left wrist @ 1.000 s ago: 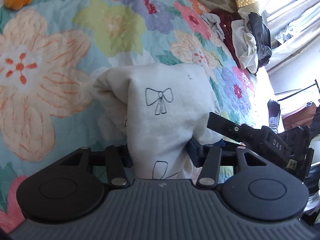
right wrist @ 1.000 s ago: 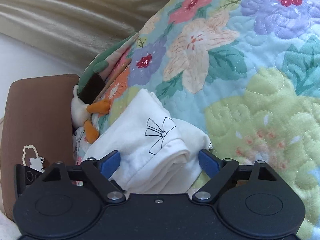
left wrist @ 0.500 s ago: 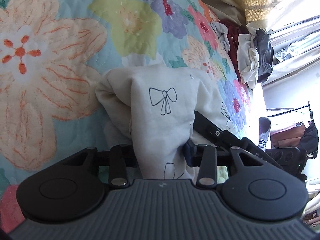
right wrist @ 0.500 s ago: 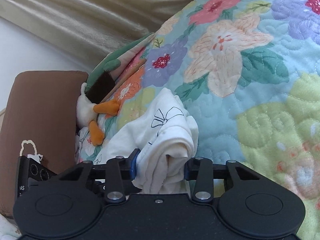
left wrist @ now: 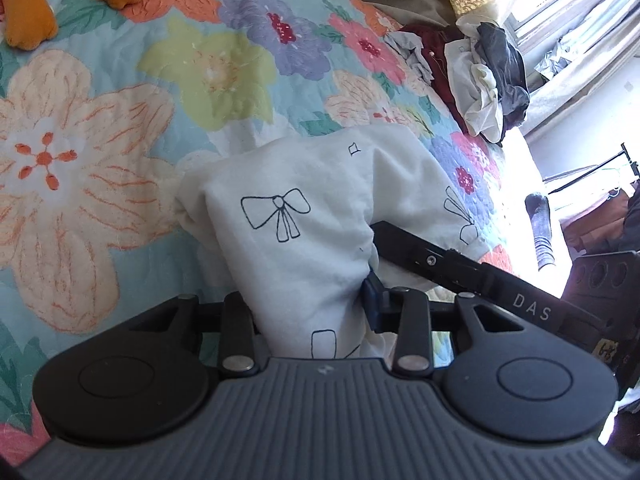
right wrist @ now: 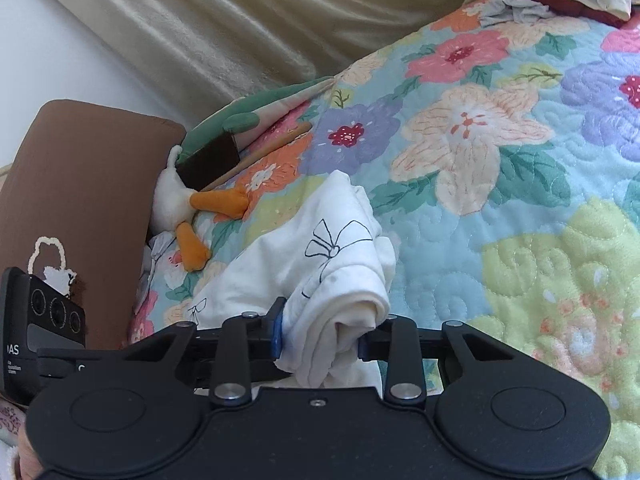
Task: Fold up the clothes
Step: 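Lift and carry the folded garment with both grippers toward the pillow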
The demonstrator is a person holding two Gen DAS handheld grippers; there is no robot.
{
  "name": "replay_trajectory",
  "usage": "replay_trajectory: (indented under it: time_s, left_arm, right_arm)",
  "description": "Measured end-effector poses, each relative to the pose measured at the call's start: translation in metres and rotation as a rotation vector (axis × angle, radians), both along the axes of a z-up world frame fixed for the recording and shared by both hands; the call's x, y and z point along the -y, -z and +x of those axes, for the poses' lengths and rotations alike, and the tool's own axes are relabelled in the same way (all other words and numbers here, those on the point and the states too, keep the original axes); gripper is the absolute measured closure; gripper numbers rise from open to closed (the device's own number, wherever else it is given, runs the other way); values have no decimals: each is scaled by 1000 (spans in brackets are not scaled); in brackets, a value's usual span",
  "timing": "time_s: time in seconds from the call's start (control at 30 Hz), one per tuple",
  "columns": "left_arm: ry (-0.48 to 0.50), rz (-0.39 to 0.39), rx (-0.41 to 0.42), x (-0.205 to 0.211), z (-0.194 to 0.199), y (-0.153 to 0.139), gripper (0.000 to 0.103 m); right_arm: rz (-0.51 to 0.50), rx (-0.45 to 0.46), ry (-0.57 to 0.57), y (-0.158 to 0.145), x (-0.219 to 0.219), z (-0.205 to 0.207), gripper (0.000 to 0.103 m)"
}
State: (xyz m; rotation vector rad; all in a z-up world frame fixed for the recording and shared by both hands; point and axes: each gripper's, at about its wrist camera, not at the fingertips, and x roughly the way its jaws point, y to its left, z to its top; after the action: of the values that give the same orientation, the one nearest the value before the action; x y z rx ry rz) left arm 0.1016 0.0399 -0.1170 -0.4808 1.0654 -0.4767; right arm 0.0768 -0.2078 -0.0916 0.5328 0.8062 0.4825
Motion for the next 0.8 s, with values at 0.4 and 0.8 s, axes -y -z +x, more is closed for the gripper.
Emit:
replay_trajectory:
  time_s: [0.4,0.8]
  left_arm:
    - [51,74,89,1,-20,-33,67]
    - [-21,28,253,-16,-59,-108,67]
  right_arm:
    - [-4,34,-4,-23,-5,-22,66]
    - [-62,107,-3,-110,-21,-42,66]
